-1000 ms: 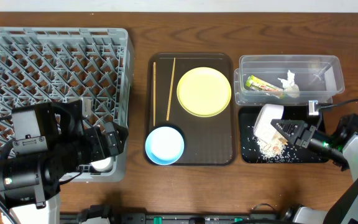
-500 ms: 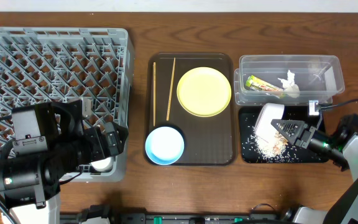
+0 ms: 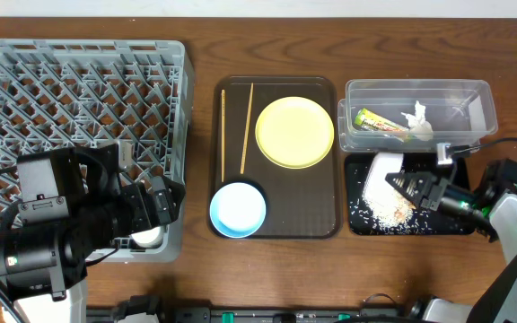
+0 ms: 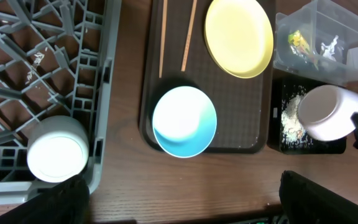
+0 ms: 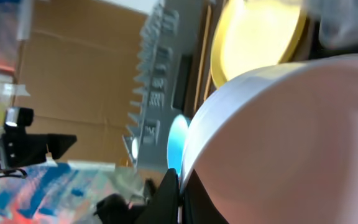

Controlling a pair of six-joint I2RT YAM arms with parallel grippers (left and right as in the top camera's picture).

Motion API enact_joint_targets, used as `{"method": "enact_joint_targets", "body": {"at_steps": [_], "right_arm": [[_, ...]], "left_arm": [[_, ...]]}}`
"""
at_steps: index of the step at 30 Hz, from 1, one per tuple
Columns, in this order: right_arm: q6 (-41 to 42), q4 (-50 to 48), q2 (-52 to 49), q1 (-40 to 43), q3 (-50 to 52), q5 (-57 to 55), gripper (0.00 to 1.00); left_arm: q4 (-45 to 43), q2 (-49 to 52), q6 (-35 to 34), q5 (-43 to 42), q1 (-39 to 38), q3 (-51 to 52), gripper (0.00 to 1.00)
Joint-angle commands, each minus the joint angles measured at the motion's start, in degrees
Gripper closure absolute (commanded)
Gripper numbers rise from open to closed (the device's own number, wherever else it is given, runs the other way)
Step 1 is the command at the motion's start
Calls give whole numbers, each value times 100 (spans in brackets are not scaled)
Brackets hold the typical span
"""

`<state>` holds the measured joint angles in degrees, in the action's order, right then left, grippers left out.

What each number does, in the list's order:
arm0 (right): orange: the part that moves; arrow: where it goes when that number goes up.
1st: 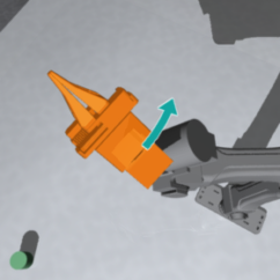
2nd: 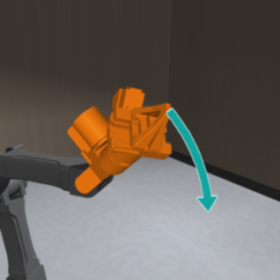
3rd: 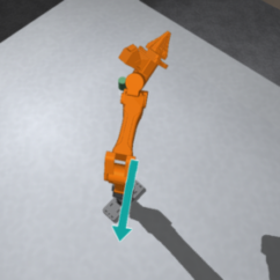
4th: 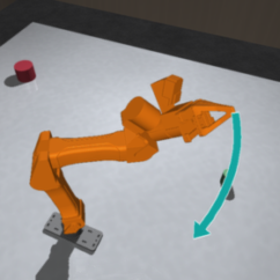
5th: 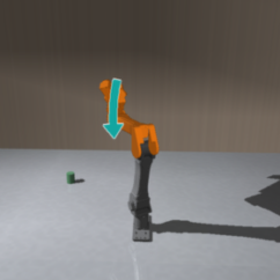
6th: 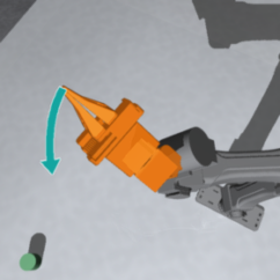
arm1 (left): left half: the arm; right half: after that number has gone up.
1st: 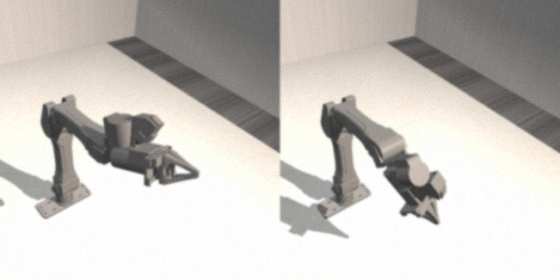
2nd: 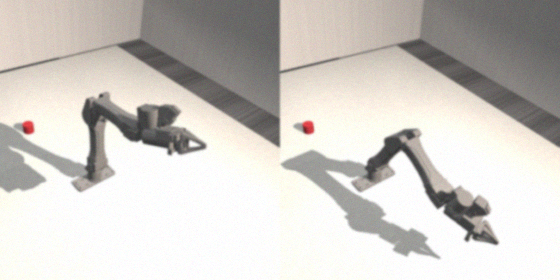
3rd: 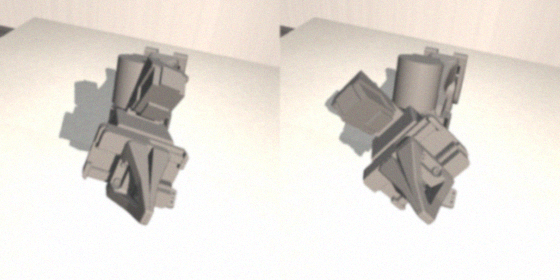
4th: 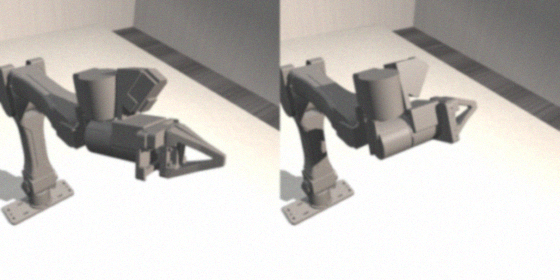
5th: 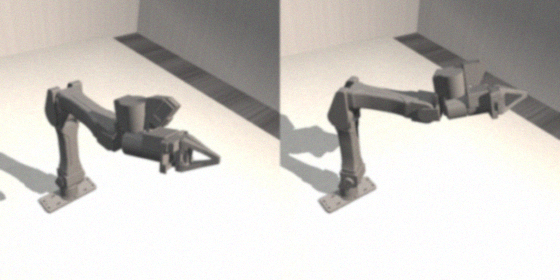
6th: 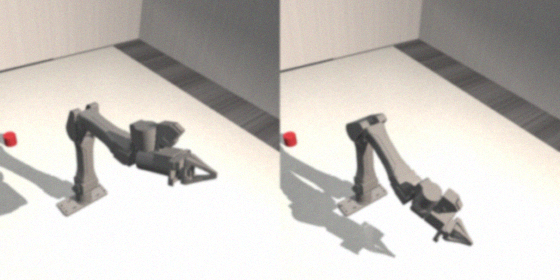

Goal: Sort waste into correct bins and load items into the dishwasher
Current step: 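Tip the white bowl over the black tray to empty the rice, then set the empty white bowl back on the brown tray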

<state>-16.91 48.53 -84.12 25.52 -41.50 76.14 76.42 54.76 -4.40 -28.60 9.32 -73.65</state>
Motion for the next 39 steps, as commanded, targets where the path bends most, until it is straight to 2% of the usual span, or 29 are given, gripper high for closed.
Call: {"method": "enact_joint_targets", "body": {"at_steps": [1, 6, 7, 8, 12, 17, 24, 25, 28, 30, 33, 39], "right_arm": [[334, 175, 398, -514, -258, -407, 99], [1805, 297, 1294, -2109, -979, -3320, 99], [2306, 267, 1528, -2883, -1174, -4588, 99], [2570, 212, 1602, -3331, -1237, -5222, 99], [3182, -179, 1517, -4924, -1207, -6769, 99], [3582, -844, 734, -6325, -1139, -7718, 99], [3617, -1534, -262, -6817, -1143, -7755, 99], [3613, -1563, -317, -6837, -1143, -7711, 94], [3366, -1624, -289, -6898, -1180, -7414, 52], [3246, -1574, -208, -6957, -1307, -7250, 32], [3250, -1357, -2, -7058, -1596, -7248, 23], [3254, -592, 638, -7093, -2481, -7239, 22]], "left_arm": [[-2, 0, 96, -74, 24, -85, 2], [-2, 0, 94, -76, 24, -85, 2], [-2, 0, 96, -76, 24, -85, 2], [-2, 0, 94, -74, 24, -85, 2], [-2, 0, 94, -74, 24, -85, 2], [-2, 0, 94, -74, 24, -85, 2], [-2, 0, 94, -74, 24, -85, 2], [-2, 0, 94, -74, 24, -85, 2], [-2, 0, 94, -74, 24, -85, 2], [-2, 0, 94, -76, 24, -85, 2], [-2, 0, 94, -74, 24, -85, 2], [-2, 0, 94, -74, 24, -85, 2]]}}
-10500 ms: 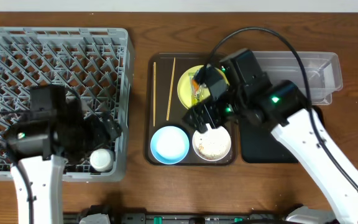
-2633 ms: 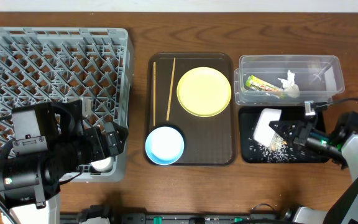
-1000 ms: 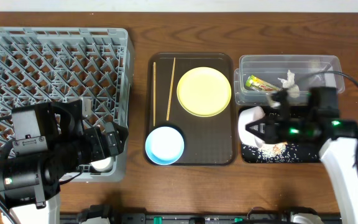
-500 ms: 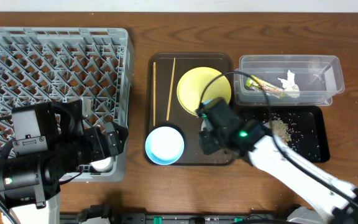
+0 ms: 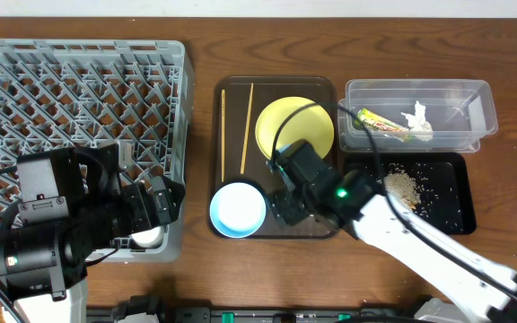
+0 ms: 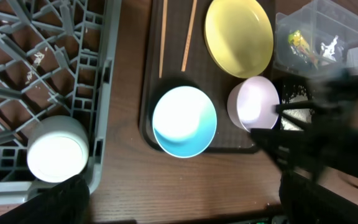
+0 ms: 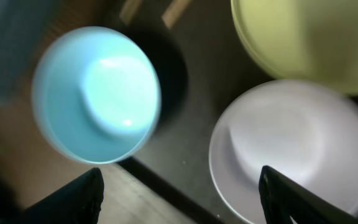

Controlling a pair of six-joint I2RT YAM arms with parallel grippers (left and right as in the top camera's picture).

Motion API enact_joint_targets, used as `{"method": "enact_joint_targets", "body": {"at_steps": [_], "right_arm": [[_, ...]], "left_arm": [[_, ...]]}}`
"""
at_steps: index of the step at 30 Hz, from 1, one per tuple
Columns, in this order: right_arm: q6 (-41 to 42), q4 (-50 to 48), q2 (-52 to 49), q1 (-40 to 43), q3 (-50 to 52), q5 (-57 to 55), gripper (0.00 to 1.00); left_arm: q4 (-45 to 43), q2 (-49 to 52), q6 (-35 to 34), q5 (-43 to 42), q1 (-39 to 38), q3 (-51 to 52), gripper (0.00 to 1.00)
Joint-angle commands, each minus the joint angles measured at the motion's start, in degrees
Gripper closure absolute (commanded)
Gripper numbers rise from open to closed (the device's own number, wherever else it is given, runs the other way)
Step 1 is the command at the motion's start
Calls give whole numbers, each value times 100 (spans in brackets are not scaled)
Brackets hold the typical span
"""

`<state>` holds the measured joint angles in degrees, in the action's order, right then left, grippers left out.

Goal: Sort waste into correct bins and load items into the dishwasher

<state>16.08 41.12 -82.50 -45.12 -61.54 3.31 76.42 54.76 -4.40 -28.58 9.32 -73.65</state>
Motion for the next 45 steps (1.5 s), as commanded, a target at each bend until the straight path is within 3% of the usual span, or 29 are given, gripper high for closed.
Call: {"method": "enact_joint_targets", "body": {"at_steps": [1, 2, 13, 20, 25, 34, 45], "right_arm": [[-44, 234, 599, -31, -595, 57, 13], [-44, 256, 754, -33, -695, 61, 1], [-247, 807, 2170, 234, -778, -1010, 1], [-1379, 914, 3121, 616, -748, -1115, 1], [-1488, 833, 3718, 1049, -358, -1425, 1], [-1484, -1191, 5248, 2651, 2090, -426, 1], [-1381, -2249, 7528, 3338, 4507, -437, 1]], "left_arm": [[-2, 0, 96, -76, 24, -85, 2], [-2, 0, 94, -79, 24, -85, 2], [-2, 0, 96, -79, 24, -85, 2], [-2, 0, 96, -76, 24, -85, 2], [-2, 0, 94, -76, 24, -85, 2], [-2, 0, 96, -76, 24, -85, 2], [-2, 0, 94, -76, 24, -85, 2]]}}
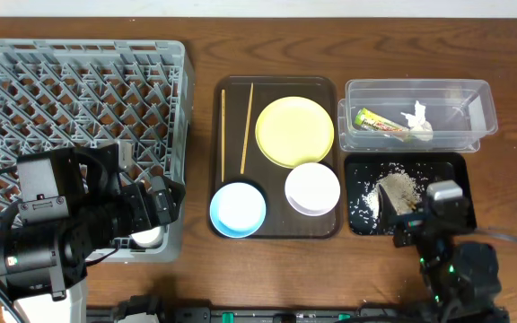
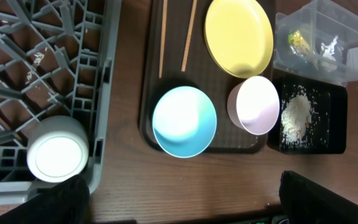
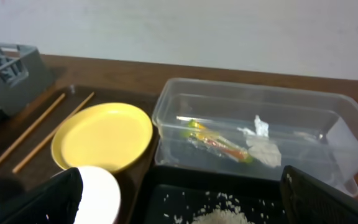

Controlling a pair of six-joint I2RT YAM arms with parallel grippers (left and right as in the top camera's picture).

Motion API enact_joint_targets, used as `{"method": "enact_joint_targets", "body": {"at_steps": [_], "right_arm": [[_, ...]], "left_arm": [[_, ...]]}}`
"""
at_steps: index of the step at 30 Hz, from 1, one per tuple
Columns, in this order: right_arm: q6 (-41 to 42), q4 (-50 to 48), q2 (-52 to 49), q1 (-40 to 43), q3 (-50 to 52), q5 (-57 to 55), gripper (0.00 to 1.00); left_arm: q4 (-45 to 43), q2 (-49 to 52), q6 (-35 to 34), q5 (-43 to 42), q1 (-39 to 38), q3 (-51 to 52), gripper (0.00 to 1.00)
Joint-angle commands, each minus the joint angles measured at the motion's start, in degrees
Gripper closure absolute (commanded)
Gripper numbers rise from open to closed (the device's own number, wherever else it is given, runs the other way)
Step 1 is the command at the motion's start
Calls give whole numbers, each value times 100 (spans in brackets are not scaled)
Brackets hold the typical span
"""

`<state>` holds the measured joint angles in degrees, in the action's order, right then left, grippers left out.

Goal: Sort waste into correct bins and load items into the dishwasher

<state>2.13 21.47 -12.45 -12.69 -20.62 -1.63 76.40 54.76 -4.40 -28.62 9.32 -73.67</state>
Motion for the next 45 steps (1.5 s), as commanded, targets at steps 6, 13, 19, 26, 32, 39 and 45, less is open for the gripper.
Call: {"method": "enact_joint_targets", "body": {"at_steps": [6, 13, 19, 26, 32, 39, 45], "right_arm": [[15, -1248, 1213, 116, 1508, 17, 1], [15, -1915, 1217, 116, 2033, 17, 1], [15, -1781, 1217, 116, 2033, 17, 1], [15, -1735, 1207, 116, 2031, 20, 1], [15, -1735, 1207, 116, 2031, 17, 1], [15, -1735, 1207, 116, 2031, 20, 1], [15, -1738, 1207, 116, 2031, 20, 1]], "left_arm": [[0, 0, 94, -72, 24, -83, 2], [0, 0, 96, -72, 24, -83, 2], [0, 0, 96, -72, 24, -83, 2], [0, 0, 94, -74, 24, -83, 2], [0, 0, 94, -72, 24, -83, 2], [0, 0, 66, -63, 24, -83, 2], [-776, 72, -337, -807, 17, -35, 2]]}}
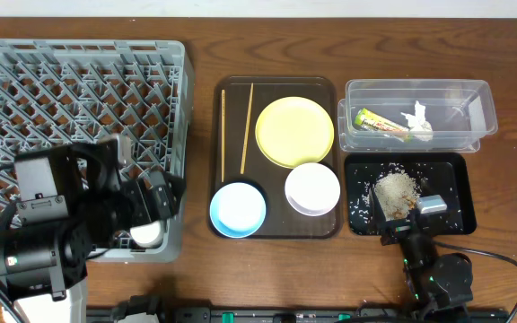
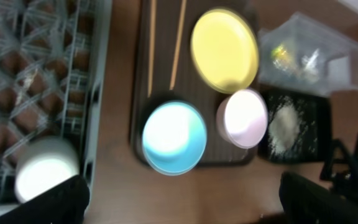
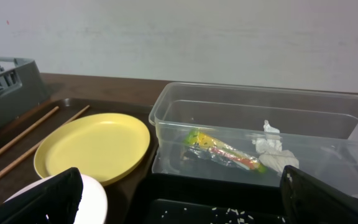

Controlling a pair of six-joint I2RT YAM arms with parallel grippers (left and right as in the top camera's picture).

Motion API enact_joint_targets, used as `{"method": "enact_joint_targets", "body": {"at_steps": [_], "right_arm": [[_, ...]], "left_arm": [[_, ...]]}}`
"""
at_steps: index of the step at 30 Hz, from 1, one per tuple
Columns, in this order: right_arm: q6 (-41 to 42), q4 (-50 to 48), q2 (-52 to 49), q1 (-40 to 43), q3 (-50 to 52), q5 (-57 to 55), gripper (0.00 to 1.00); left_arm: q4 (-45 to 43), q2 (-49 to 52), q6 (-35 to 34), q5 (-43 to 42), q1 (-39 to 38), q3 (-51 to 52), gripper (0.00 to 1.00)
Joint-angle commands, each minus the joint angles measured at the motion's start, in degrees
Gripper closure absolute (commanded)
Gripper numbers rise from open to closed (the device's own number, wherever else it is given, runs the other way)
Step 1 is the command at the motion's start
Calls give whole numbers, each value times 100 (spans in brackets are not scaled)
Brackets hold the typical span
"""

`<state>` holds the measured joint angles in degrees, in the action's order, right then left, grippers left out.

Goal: Sort waste into correct bins and load items into the dishwasher
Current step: 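Grasp a wooden chopstick on the brown tray with left gripper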

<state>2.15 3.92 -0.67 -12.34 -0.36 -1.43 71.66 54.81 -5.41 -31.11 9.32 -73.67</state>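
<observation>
On the brown tray [image 1: 276,226] sit a white bowl [image 1: 312,188], a blue bowl [image 1: 238,209], a yellow plate [image 1: 294,132] and two chopsticks [image 1: 246,128]. A white cup [image 2: 42,177] stands in the grey dish rack [image 1: 79,81]. Rice [image 1: 396,193] lies heaped in the black bin [image 1: 451,193]. The clear bin [image 1: 478,108] holds a wrapper [image 3: 224,150] and a tissue [image 3: 272,152]. My left gripper [image 2: 182,199] hangs open above the rack's near right corner. At the black bin's near edge, my right gripper [image 3: 180,186] is open and holds nothing.
The rack fills the left of the wooden table [image 1: 200,54], the tray the middle, the two bins the right. A pale wall [image 3: 179,37] runs behind the table. Both arms sit at the near edge.
My left arm has shifted a little towards the far side, so its view now shows more of the bins. My right arm has drawn back towards the near table edge and sits lower.
At first my right gripper held the white bowl tilted over the black bin, with rice below it. Then it was over the tray with the bowl beside the blue bowl. Later the bowl sat on the tray and my right gripper was open by the black bin.
</observation>
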Motion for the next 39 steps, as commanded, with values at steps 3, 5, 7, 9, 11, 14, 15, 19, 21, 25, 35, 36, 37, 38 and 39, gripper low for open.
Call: {"method": "enact_joint_targets", "body": {"at_steps": [3, 5, 7, 9, 11, 14, 15, 19, 21, 25, 35, 36, 37, 38, 39], "right_arm": [[13, 20, 28, 81, 4, -2, 1], [13, 20, 28, 81, 4, 0, 1], [13, 20, 28, 81, 4, 0, 1], [13, 20, 28, 81, 4, 0, 1], [13, 20, 28, 81, 4, 0, 1], [13, 20, 28, 81, 4, 0, 1], [13, 20, 28, 81, 4, -2, 1], [13, 20, 28, 81, 4, 0, 1], [13, 20, 28, 81, 4, -2, 1], [13, 20, 28, 81, 4, 0, 1], [13, 20, 28, 81, 4, -2, 1], [13, 20, 28, 81, 4, -2, 1], [11, 20, 28, 81, 4, 0, 1], [13, 20, 28, 81, 4, -2, 1], [13, 20, 28, 81, 4, 0, 1]], "left_arm": [[-1038, 203, -260, -1215, -114, 85, 2], [-1644, 393, -258, -1241, -345, 138, 2], [-2065, 669, -260, -866, -688, 133, 0], [-2271, 1025, -258, 13, -1147, 133, 2], [-2369, 1443, -258, 1104, -1648, 131, 2], [-2688, 2153, -254, 2487, -2280, 131, 10], [-2837, 2402, -234, 2879, -2428, 131, 19], [-3438, 3401, -219, 3624, -2616, 131, 22], [-3683, 3880, -219, 3467, -2612, 131, 21], [-3945, 4699, -282, 2824, -2612, 131, 23], [-4098, 5722, -310, 2144, -2612, 133, 54], [-4116, 5794, -385, 2146, -2612, 133, 57], [-4146, 5882, -520, 2146, -2612, 133, 58], [-4190, 5974, -647, 2144, -2612, 133, 58], [-4225, 6057, -732, 2146, -2612, 133, 59]]}}
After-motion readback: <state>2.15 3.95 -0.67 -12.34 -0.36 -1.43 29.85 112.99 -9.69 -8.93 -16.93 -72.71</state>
